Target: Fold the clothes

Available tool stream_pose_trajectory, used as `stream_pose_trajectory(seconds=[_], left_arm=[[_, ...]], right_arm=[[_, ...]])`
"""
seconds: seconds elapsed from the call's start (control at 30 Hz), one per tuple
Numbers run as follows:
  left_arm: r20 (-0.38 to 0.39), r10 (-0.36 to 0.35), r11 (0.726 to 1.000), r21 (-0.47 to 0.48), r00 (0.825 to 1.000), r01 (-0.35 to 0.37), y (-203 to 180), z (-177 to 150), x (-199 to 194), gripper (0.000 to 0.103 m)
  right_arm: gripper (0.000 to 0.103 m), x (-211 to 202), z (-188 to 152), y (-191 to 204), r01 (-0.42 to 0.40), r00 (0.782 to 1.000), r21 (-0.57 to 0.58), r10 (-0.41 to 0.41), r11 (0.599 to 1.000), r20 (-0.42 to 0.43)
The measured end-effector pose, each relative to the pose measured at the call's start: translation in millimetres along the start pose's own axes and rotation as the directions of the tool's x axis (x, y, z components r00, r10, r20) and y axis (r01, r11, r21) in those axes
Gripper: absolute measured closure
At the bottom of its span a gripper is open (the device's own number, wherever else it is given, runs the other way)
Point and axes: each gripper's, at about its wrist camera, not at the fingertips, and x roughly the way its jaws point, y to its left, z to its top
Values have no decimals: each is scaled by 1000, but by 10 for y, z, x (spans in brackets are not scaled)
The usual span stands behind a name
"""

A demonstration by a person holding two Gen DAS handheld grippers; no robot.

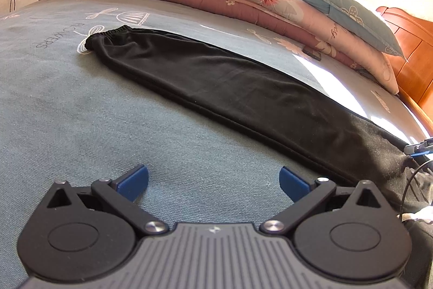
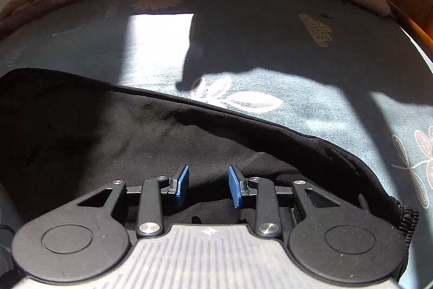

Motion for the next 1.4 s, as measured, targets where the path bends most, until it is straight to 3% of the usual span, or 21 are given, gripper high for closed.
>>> stream_pose_trajectory(seconds=[0.17, 0.27, 0.37, 0.47, 0.63, 0.73, 0.8, 0.93, 1.17, 1.3, 1.4], left_arm=[[-12, -9, 1000, -15, 1000, 8, 12, 12, -13, 1], [-18, -17, 999, -28, 1000, 16, 20, 25, -29, 1], [-22, -33, 998, -55, 999, 32, 61, 61, -63, 1], [-16, -33, 996, -84, 999, 31, 130, 100, -96, 1], [6, 9, 995, -101, 1000, -8, 221, 169, -149, 1], [0, 10, 993, -118, 1000, -10, 256, 182, -145, 1], [-3, 10, 992, -124, 1000, -10, 268, 188, -146, 1], [13, 12, 996, -92, 1000, -10, 205, 190, -197, 1], [33, -6, 998, -58, 999, 8, 100, 183, -288, 1], [42, -23, 998, -58, 999, 26, 68, 189, -361, 1], [40, -38, 998, -49, 998, 40, 41, 175, -402, 1]], right_arm=[[62, 340, -6, 468, -9, 993, -90, -2, 996, -118], [56, 441, 85, 623, 17, 997, -62, -21, 998, -69], [56, 335, 262, 909, -46, 999, -24, 46, 999, -6], [56, 328, 327, 1368, -120, 993, -103, 118, 987, -28], [54, 650, 318, 2032, -154, 986, -216, 136, 964, -95], [37, 799, 418, 2241, -123, 992, -184, 116, 975, -51], [37, 794, 531, 2261, -150, 988, -127, 145, 980, -47], [37, 296, 653, 2227, -201, 979, -101, 203, 974, 9], [37, -1167, 486, 2102, -204, 971, -179, 222, 962, 87], [36, -1892, 129, 2110, -181, 972, -206, 206, 962, 110], [36, -2124, -333, 2179, -157, 981, -233, 178, 960, 73]])
